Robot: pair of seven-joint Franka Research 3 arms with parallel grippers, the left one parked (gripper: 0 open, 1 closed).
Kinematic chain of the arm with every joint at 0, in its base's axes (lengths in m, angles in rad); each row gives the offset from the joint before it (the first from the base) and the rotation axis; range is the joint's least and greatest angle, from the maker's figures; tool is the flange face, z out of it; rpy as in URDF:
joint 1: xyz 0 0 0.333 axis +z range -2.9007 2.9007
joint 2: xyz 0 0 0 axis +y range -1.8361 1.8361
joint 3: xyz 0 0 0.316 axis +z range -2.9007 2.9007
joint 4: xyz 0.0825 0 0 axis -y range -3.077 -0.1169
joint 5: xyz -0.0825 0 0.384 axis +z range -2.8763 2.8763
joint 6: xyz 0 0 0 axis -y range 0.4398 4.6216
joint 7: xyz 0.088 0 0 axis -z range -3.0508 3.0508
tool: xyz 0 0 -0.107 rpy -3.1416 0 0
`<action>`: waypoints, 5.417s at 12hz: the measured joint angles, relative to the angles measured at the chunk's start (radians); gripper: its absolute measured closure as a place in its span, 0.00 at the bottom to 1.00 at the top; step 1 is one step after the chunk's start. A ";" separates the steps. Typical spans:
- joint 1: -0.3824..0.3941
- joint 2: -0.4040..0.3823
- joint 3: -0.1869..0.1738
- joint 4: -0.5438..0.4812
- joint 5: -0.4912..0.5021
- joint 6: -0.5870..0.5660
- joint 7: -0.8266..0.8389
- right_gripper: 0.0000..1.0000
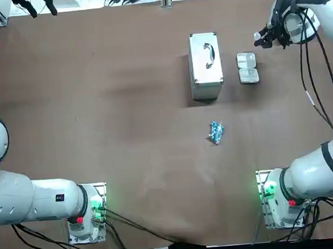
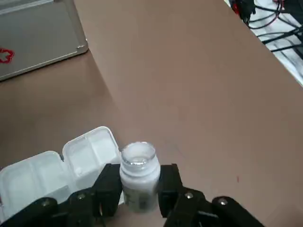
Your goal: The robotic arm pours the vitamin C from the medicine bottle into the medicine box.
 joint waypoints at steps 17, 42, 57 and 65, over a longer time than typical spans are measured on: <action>0.075 -0.014 0.046 0.046 -1.044 -0.004 0.810 0.57; 0.118 0.009 0.071 0.015 -1.487 -0.062 0.836 0.57; 0.122 0.009 0.118 0.036 -1.721 -0.171 1.022 0.57; 0.148 0.027 0.121 0.036 -1.818 -0.197 1.085 0.57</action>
